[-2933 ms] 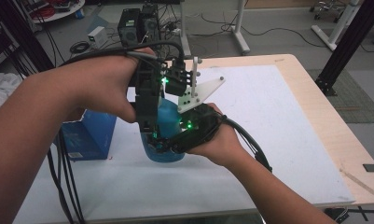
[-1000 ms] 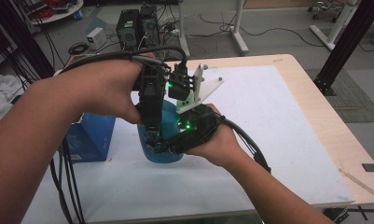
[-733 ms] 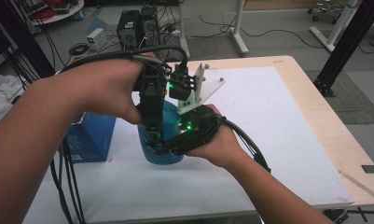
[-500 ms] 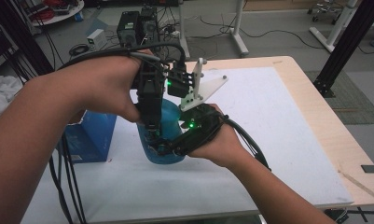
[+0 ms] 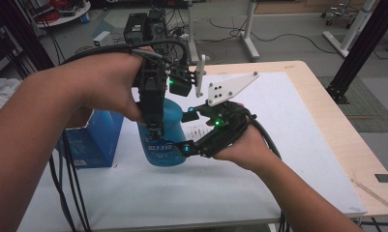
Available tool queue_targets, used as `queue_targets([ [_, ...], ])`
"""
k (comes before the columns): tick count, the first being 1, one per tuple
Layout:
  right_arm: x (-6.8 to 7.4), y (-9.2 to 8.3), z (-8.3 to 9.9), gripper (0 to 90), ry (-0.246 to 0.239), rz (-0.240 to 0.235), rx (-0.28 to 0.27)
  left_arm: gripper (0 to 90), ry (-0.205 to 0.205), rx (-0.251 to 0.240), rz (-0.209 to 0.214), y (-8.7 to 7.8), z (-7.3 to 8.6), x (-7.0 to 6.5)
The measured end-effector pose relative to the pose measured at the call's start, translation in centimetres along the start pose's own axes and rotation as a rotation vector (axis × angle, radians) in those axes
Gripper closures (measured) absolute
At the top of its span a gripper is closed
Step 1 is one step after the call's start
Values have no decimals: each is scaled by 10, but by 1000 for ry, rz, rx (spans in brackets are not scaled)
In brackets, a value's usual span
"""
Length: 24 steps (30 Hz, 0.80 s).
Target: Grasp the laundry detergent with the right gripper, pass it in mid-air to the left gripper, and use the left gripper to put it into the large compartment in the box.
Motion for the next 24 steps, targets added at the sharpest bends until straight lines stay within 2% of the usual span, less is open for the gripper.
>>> queue_targets([
  [6, -5, -13, 3, 120, 2, 19, 33, 392, -24, 2, 9, -9, 5, 3],
  [9, -7, -19, 4, 105, -3, 29, 59, 392, -58, -4, 13, -16, 10, 5],
  [11, -11, -23, 5, 10, -5, 59, 84, 391, -82, -3, 16, -23, 15, 8],
  [14, -14, -30, 5, 10, -12, 66, 123, 391, -121, -11, 14, -34, 24, 14],
  [20, -21, -48, 2, 6, -40, 78, 226, 391, -237, -2, 11, -59, 50, 27],
  [22, -24, -54, 0, 6, -52, 89, 258, 391, -293, -2, 7, -68, 60, 32],
  [24, -26, -61, -3, 6, -63, 94, 279, 391, -367, -2, 5, -77, 70, 36],
])
Point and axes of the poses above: each handheld gripper's, and its own axes: y roughly forward along the jaws, z roughly out of its underside, x roughly to its left, the point moved 10 cm from there along y, roughly forward along the jaws, and after that the axes turned 2 degrees about -x, right-handed, at the moved point
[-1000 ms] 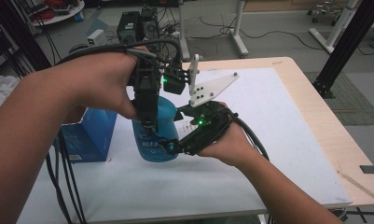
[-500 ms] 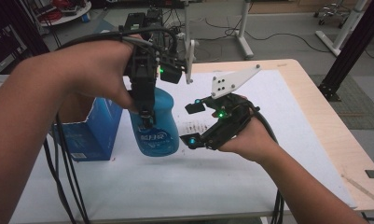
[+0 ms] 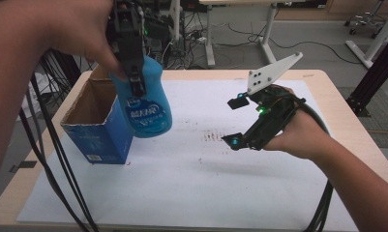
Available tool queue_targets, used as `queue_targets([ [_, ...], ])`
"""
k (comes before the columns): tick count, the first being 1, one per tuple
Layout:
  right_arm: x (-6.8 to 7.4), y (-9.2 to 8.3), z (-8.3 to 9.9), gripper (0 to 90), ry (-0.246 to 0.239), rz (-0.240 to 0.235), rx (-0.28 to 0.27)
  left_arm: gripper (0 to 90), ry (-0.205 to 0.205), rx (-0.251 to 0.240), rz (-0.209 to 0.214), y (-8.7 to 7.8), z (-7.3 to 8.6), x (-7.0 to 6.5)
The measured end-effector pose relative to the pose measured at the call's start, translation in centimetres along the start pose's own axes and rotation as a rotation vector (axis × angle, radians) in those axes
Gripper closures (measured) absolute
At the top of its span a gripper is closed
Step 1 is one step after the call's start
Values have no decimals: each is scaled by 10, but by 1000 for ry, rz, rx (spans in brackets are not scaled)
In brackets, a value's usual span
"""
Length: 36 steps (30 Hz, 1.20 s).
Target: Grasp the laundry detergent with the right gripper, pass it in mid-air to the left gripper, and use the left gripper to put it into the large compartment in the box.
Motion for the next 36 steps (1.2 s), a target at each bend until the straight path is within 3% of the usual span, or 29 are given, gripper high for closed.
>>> queue_targets([
  [5, -5, -11, -1, 6, -18, 7, 46, 391, -157, -1, -7, -19, 19, 18],
  [10, -8, -17, 0, 6, -27, 11, 80, 392, -349, -14, 7, -32, 38, 35],
  [14, -9, -20, 2, 6, -27, 18, 94, 391, -499, -36, -9, -42, 53, 49],
  [21, -12, -24, 5, 7, -16, 28, 105, 392, -741, -34, -17, -46, 82, 69],
  [24, -13, -25, 6, 7, -12, 32, 109, 391, -816, -17, -31, -43, 92, 77],
  [28, -13, -26, 5, 7, -17, 35, 111, 391, -876, -16, -37, -36, 101, 86],
  [31, -14, -27, 6, 7, -12, 40, 113, 392, -897, -14, -18, -26, 105, 89],
  [36, -15, -27, 7, 7, -11, 45, 119, 392, -897, 3, 4, -8, 107, 93],
])
Point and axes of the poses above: each handheld gripper's, and its own axes: y roughly forward along the jaws, z roughly out of its underside, x roughly to its left, the point moved 10 cm from there along y, roughly forward along the jaws, and after that the axes turned 2 degrees about -x, right-handed, at the moved point
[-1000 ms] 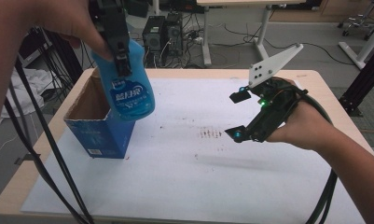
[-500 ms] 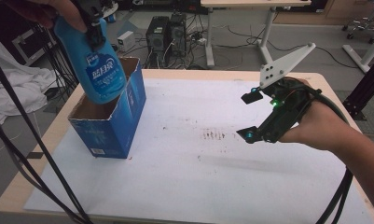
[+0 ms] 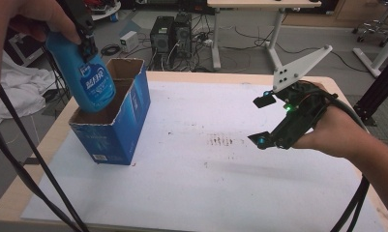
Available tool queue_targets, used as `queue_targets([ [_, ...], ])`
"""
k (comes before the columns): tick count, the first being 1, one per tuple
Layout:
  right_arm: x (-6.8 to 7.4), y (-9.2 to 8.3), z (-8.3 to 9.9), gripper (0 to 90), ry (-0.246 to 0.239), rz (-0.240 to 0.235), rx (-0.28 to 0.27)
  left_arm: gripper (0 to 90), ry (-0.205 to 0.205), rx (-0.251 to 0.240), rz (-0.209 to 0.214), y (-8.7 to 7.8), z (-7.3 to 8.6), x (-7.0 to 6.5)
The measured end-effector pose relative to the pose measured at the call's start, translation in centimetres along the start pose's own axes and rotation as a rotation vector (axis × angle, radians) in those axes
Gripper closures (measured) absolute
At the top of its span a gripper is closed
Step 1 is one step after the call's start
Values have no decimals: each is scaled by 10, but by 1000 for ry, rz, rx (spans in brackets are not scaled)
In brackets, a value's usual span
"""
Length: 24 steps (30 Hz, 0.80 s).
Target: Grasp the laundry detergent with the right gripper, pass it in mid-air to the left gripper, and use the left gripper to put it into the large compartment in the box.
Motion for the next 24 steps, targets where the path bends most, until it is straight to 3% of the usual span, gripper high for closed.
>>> queue_targets([
  [4, 0, 0, 1, 7, 0, 5, 3, 391, 13, 12, 5, 15, -2, 2],
  [13, -2, -5, 4, 7, 8, 22, 3, 392, 146, 29, 15, 59, -6, -5],
  [17, -2, -8, 5, 7, 10, 28, 6, 392, 230, 43, 9, 75, -7, -9],
  [24, -3, -13, 9, 7, 17, 42, 7, 391, 429, 58, -10, 101, -8, -11],
])
Point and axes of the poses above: each handheld gripper's, and its own axes: y roughly forward along the jaws, z roughly out of its underside, x roughly to its left, the point moved 10 cm from there along y, roughly forward along the jaws, and after that the axes turned 2 degrees about -x, right-handed, at the moved point
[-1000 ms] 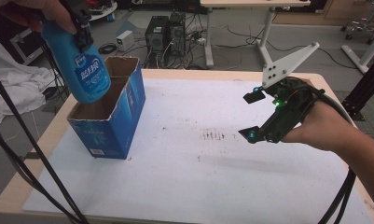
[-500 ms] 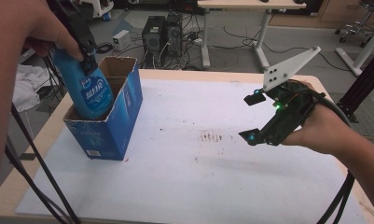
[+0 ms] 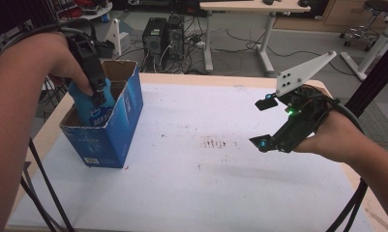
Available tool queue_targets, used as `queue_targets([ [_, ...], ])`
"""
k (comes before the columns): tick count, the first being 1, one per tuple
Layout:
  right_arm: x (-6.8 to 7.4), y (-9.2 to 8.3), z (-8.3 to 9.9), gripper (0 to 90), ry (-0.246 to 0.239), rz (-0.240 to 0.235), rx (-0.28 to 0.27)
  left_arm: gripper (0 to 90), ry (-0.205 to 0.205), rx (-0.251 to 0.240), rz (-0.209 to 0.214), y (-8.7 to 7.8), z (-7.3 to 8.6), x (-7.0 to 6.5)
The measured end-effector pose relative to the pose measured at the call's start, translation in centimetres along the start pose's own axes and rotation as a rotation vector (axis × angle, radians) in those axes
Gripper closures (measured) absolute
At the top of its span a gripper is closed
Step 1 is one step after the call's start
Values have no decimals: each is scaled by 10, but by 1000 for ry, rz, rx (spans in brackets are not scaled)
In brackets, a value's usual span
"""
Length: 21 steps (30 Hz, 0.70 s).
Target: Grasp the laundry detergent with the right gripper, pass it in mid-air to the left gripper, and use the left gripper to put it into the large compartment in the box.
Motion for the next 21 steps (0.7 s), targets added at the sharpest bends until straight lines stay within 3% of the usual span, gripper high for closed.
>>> queue_targets([
  [5, -1, -3, 2, 7, 1, 6, 1, 391, 118, 8, -26, 16, -2, 1],
  [9, -1, -4, 3, 7, 5, 10, 2, 391, 140, 3, -24, 26, -2, 2],
  [15, -2, -5, 4, 7, 8, 14, 5, 391, 213, 0, -21, 39, -3, 3],
  [21, -2, -4, 4, 7, 9, 14, 7, 390, 238, -4, -19, 53, -3, 4],
])
Point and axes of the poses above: each handheld gripper's, and its own axes: y roughly forward along the jaws, z roughly out of its underside, x roughly to its left, the point moved 10 cm from there along y, roughly forward along the jaws, and after that the axes turned 2 degrees about -x, right-handed, at the moved point
